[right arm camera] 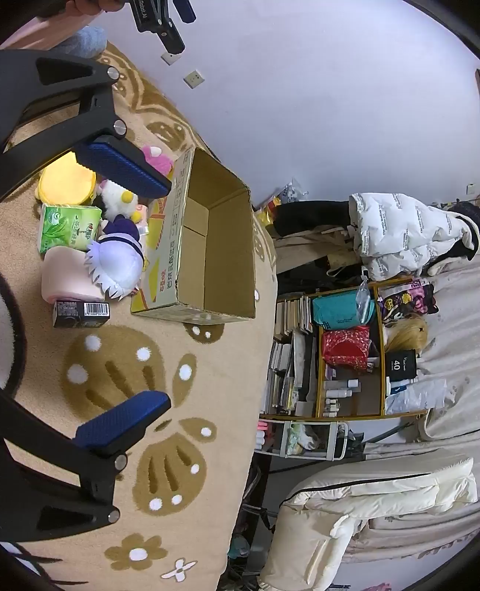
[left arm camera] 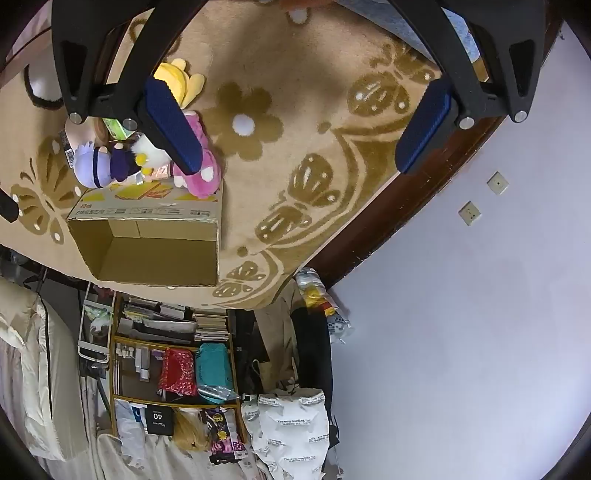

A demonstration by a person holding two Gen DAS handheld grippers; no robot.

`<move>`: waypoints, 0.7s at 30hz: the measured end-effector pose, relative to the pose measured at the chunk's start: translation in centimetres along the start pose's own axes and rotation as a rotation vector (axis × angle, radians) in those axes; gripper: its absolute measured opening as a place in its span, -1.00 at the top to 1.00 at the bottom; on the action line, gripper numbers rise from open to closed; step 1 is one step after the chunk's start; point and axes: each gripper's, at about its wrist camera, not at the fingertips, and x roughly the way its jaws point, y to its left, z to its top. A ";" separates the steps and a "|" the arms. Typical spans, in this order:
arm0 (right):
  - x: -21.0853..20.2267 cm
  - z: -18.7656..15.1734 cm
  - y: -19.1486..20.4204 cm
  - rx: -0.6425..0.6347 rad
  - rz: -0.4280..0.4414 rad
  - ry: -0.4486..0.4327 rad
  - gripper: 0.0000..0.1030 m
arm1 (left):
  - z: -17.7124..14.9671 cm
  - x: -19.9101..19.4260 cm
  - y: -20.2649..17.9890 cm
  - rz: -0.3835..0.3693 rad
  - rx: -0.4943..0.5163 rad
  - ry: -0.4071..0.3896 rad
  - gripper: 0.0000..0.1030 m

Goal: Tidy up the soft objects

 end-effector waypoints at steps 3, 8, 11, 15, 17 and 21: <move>0.0 0.0 0.1 -0.003 -0.003 -0.005 -1.00 | 0.0 0.0 0.1 -0.012 -0.008 0.003 -1.00; 0.0 0.0 0.1 -0.003 0.002 -0.005 -1.00 | 0.0 -0.2 0.2 0.008 -0.001 -0.011 -1.00; 0.0 0.0 0.1 -0.005 -0.003 -0.002 -1.00 | -0.1 -0.7 -0.2 0.009 0.000 -0.013 -1.00; 0.0 0.0 0.2 -0.011 -0.006 -0.001 -1.00 | -0.3 -0.1 -0.7 0.016 -0.004 -0.008 -1.00; 0.0 0.0 0.2 -0.011 -0.006 -0.001 -1.00 | -0.2 0.0 -0.3 0.003 -0.012 0.003 -1.00; 0.0 0.0 0.2 -0.011 -0.005 -0.002 -1.00 | -0.2 0.2 0.1 0.001 -0.017 0.009 -1.00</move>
